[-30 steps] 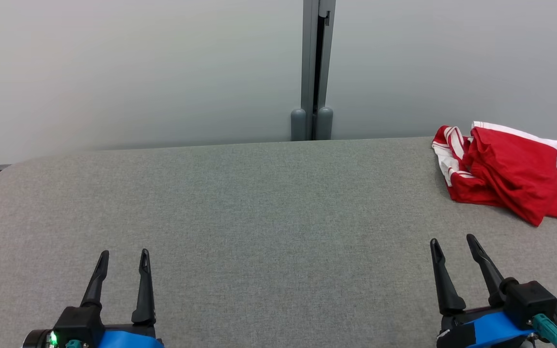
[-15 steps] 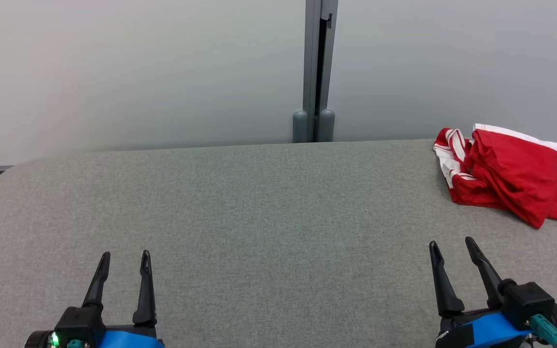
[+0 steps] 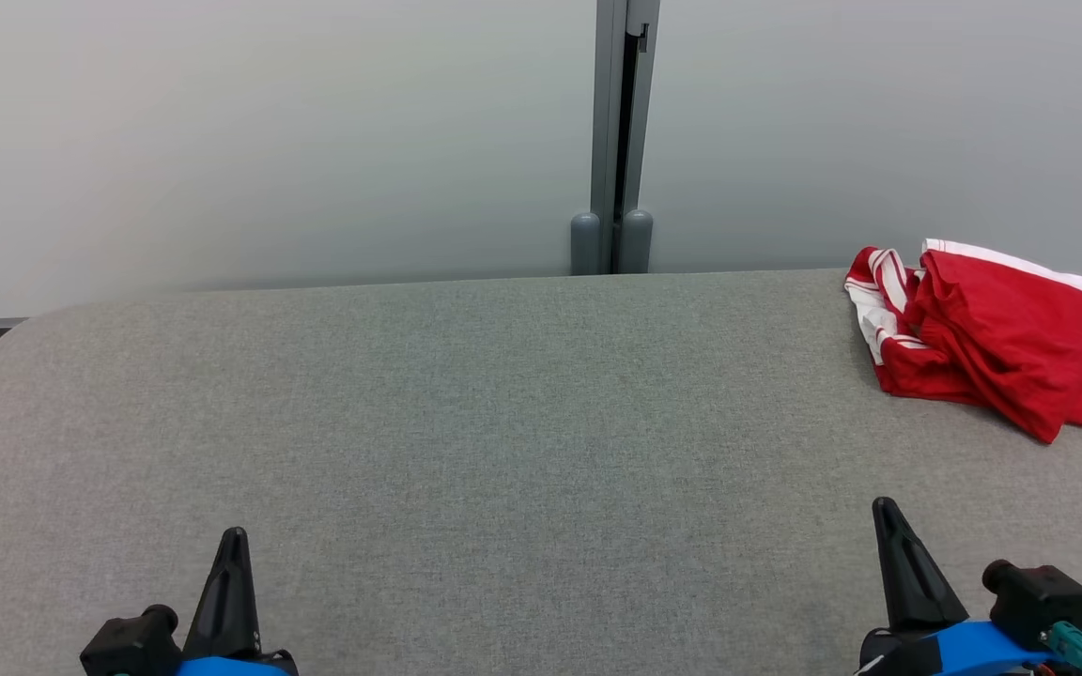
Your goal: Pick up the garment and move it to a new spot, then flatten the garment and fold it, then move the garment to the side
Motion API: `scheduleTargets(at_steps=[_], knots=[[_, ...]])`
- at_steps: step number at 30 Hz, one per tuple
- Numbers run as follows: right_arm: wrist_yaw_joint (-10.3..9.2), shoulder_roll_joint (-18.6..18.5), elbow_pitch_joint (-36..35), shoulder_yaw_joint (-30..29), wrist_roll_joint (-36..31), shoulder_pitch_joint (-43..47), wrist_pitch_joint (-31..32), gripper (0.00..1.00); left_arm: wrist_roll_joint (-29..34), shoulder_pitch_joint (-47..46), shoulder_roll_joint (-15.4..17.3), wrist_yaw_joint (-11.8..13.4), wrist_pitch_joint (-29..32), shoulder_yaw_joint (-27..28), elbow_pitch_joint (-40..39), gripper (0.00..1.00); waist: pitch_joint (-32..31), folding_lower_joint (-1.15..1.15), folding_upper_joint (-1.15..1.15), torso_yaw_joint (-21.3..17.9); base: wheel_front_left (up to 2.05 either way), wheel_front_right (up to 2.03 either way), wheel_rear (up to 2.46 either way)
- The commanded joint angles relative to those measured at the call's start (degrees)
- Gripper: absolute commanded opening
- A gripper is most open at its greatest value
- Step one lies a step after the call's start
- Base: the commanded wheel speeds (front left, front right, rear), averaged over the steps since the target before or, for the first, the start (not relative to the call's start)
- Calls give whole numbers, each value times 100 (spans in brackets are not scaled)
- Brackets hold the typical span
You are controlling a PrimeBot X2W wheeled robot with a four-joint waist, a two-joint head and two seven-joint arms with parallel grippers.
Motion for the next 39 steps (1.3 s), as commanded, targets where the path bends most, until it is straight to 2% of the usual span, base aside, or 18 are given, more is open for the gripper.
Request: scheduleTargets(at_steps=[1, 19, 39], knots=[[0, -13, -96, -34, 262, -144, 49, 0, -256, -207, 13, -14, 46, 47, -96, 0, 3, 0, 0, 0, 0, 0, 0], [0, -15, -136, -173, 2091, -273, 490, 0, -2124, -374, 9, -42, 446, 110, -172, 0, 46, 0, 0, -3, 0, 0, 0], [0, -17, -156, -307, 3735, -395, 899, 0, -3791, -560, 6, -72, 851, 216, -193, 0, 94, 0, 0, -6, 0, 0, 0]])
